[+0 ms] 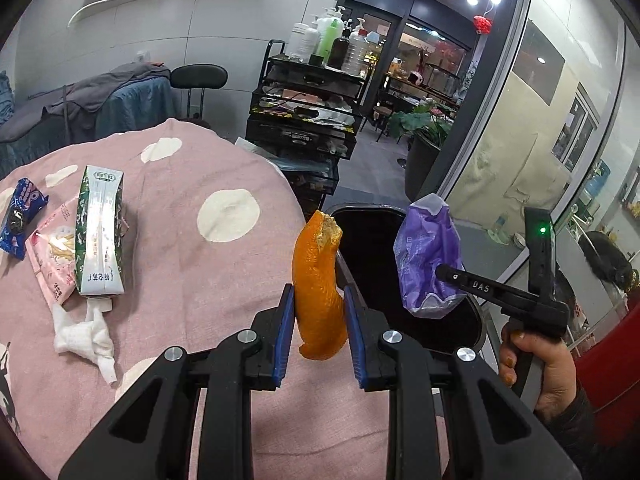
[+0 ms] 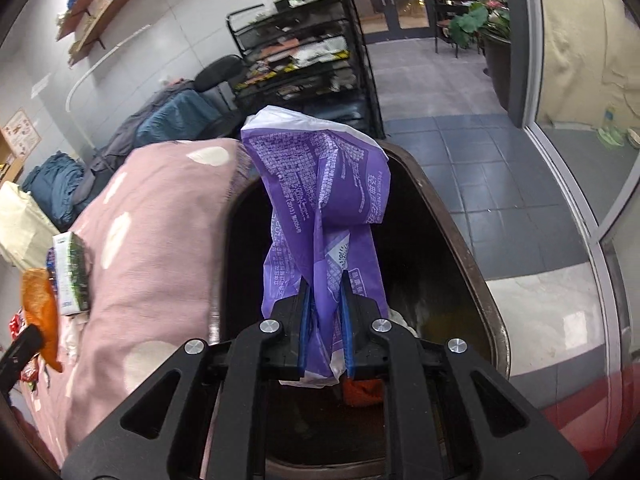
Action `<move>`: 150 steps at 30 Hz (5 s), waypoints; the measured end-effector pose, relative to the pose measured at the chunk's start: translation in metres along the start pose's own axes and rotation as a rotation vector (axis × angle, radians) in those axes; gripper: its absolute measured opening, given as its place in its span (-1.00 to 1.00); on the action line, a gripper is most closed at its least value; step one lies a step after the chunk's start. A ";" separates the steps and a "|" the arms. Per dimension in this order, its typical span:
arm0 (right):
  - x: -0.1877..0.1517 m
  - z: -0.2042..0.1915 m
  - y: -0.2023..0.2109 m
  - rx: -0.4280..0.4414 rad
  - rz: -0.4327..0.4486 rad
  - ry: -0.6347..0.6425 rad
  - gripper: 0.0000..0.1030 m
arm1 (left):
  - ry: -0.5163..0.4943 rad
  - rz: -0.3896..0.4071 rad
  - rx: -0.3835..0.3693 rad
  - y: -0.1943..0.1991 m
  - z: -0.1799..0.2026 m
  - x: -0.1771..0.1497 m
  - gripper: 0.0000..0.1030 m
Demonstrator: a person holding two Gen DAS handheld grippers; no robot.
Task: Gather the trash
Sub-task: 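Carry both items to the bin and release the purple bag with the right tool, then lower the orange peel into the bin and open the left tool, then move both tools back over the bedspread toward the remaining trash, then grasp blue Oreo wrapper with left tool while right tool grasps green milk carton, then carry both items to the bin and release the milk carton with the right tool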
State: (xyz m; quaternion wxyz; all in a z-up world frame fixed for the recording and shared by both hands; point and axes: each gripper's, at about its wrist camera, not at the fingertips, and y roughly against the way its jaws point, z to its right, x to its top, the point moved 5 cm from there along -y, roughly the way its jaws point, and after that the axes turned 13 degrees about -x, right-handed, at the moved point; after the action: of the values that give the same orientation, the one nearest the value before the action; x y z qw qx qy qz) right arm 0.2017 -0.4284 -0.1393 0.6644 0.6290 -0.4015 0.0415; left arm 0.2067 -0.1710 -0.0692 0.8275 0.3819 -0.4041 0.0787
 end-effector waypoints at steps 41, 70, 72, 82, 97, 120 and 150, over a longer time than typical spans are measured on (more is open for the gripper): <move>0.016 0.104 0.049 -0.170 0.173 -0.298 0.47 | -0.183 -0.265 -0.094 -0.141 0.086 0.006 -0.51; 0.011 0.073 0.050 -0.119 0.174 -0.250 0.61 | -0.211 -0.010 -0.088 -0.039 0.077 0.017 0.84; 0.011 0.063 0.052 -0.101 0.178 -0.232 0.61 | -0.205 0.008 -0.073 -0.031 0.072 0.017 0.84; 0.011 0.000 0.063 -0.006 0.183 -0.120 0.61 | -0.169 0.084 0.044 0.015 0.031 0.012 0.86; -0.006 -0.149 0.082 0.236 0.160 0.214 0.61 | -0.003 0.108 0.283 0.084 -0.083 -0.009 0.86; -0.046 -0.364 0.042 0.436 -0.091 0.509 0.38 | 0.165 0.073 0.509 0.128 -0.273 0.024 0.68; 0.002 -0.352 0.049 0.527 -0.012 0.369 -0.02 | 0.183 0.145 0.428 0.129 -0.239 0.031 -0.61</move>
State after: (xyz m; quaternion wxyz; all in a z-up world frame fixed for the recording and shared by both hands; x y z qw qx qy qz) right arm 0.3450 -0.1132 -0.0593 0.5403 0.7638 -0.2460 0.2536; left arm 0.3161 0.0791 -0.0642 0.7531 0.5098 -0.3277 0.2559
